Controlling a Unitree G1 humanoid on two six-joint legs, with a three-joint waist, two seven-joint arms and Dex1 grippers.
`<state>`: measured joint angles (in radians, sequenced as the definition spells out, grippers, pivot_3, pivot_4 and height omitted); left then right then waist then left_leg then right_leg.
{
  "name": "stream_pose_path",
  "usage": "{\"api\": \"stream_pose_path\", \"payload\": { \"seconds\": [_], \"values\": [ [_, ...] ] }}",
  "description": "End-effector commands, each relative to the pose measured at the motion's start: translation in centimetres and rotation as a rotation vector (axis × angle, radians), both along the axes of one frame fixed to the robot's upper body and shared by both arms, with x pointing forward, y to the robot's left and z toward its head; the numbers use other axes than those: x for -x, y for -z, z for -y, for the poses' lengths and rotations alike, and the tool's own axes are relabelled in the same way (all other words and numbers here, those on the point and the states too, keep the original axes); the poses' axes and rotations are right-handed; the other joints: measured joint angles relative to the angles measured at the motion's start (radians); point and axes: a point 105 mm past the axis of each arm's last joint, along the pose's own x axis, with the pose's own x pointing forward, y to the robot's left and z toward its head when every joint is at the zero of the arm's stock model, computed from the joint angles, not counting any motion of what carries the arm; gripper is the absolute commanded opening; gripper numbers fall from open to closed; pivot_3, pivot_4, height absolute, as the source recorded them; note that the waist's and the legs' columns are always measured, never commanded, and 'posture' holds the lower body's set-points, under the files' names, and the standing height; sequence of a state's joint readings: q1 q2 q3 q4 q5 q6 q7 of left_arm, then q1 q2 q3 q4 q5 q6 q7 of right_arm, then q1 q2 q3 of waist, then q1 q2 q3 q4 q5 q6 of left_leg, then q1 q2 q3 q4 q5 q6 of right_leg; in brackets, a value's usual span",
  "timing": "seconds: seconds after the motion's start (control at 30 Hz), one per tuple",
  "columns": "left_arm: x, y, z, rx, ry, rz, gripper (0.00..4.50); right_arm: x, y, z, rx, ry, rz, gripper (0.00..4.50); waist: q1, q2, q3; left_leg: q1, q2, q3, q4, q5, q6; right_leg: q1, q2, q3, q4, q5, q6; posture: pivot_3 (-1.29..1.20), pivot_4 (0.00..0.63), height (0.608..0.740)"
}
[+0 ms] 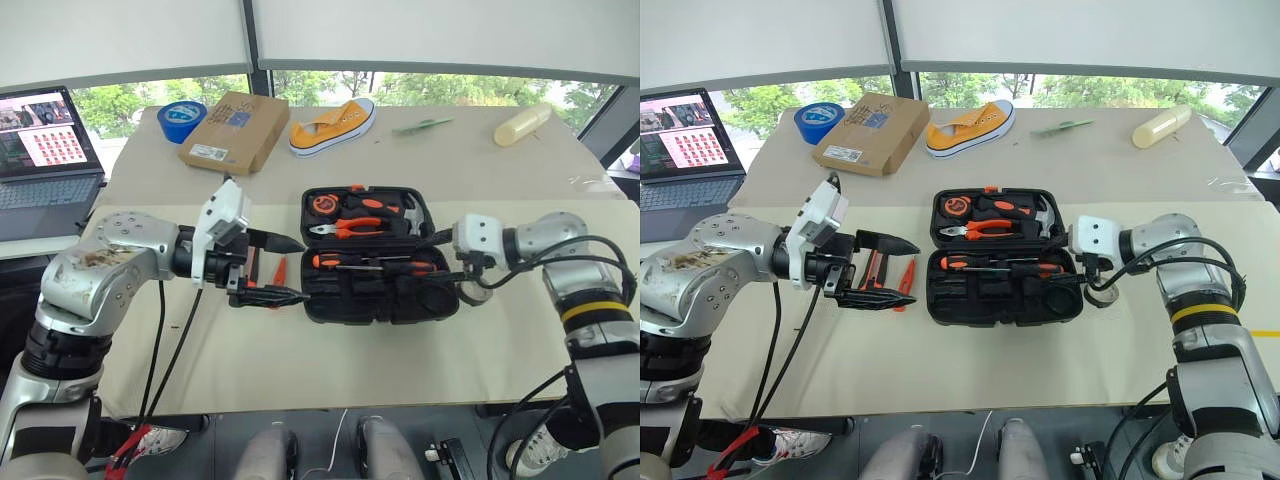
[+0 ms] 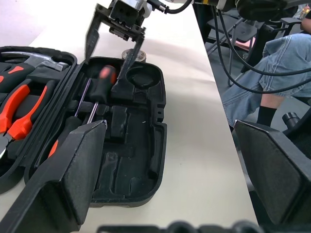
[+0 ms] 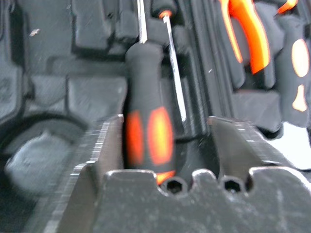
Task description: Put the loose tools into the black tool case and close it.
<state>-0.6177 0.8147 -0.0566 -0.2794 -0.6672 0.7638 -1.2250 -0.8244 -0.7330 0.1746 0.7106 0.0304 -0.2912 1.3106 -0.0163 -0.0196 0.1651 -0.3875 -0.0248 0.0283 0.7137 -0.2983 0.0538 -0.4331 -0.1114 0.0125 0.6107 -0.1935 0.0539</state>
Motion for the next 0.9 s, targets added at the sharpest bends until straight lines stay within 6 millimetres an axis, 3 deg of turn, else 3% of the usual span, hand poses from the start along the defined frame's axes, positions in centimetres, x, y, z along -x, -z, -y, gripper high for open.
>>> {"api": "stream_pose_path", "payload": {
  "seconds": [0.03,0.1,0.33,0.37,0.43,0.6,0.77,0.9],
  "values": [
    [-0.2,-1.1,-0.2,0.003,-0.006,0.069,4.50,0.0,-3.0,-1.5,-0.174,0.011,-0.003,4.13,0.000,0.000,0.000,-0.001,0.000,0.000,0.000,0.000,0.000,-0.001,0.000,0.000,0.001,0.000,0.000,0.00,0.150,0.735],
    [-0.3,-1.1,-0.1,0.003,-0.006,0.070,4.50,0.4,-2.8,-2.1,-0.210,0.009,-0.031,3.68,0.001,0.000,0.000,-0.003,0.000,0.000,0.000,0.000,-0.001,-0.004,0.000,0.000,0.002,0.000,0.000,0.00,0.150,0.735],
    [-0.5,-1.0,-0.1,0.000,-0.007,0.074,4.50,0.6,-1.0,-2.8,-0.224,0.050,-0.062,1.00,0.004,0.000,0.000,-0.004,-0.001,0.000,0.001,0.000,0.000,-0.004,-0.001,0.000,0.002,0.000,0.000,0.00,0.150,0.735],
    [-0.6,-1.0,-0.2,-0.001,-0.009,0.075,4.50,0.6,-0.7,-2.8,-0.224,0.055,-0.065,0.88,0.003,0.000,0.000,-0.004,-0.001,0.000,0.001,0.000,0.000,-0.005,-0.001,0.000,0.002,0.000,0.000,0.00,0.150,0.735],
    [-0.7,-0.9,-0.3,-0.005,-0.012,0.076,4.50,0.8,-0.2,-2.9,-0.217,0.054,-0.077,0.17,0.002,0.000,0.000,-0.004,-0.001,0.000,0.000,0.000,0.000,-0.005,0.000,0.000,0.002,0.000,0.000,0.00,0.150,0.735],
    [-0.8,-0.8,-0.4,-0.010,-0.015,0.077,4.50,0.7,1.9,-3.6,-0.129,0.061,-0.057,0.05,0.001,0.000,0.000,-0.004,-0.001,0.000,0.000,0.000,0.000,-0.005,0.000,0.000,0.002,0.000,0.000,0.00,0.150,0.735],
    [-0.9,-0.7,-0.3,-0.012,-0.015,0.079,4.50,1.7,5.9,-4.1,0.090,-0.009,-0.018,0.05,-0.006,-0.002,-0.002,-0.001,0.000,0.000,0.000,0.000,0.000,-0.004,0.001,0.000,0.003,0.000,0.000,0.00,0.150,0.735],
    [-1.0,-0.6,-0.4,-0.015,-0.019,0.080,4.50,1.5,6.3,-3.2,0.192,-0.022,0.050,0.05,-0.007,-0.003,-0.003,0.002,0.001,0.000,0.000,0.000,0.000,-0.001,0.002,0.000,0.002,0.000,0.000,0.00,0.150,0.735]
  ]
}}
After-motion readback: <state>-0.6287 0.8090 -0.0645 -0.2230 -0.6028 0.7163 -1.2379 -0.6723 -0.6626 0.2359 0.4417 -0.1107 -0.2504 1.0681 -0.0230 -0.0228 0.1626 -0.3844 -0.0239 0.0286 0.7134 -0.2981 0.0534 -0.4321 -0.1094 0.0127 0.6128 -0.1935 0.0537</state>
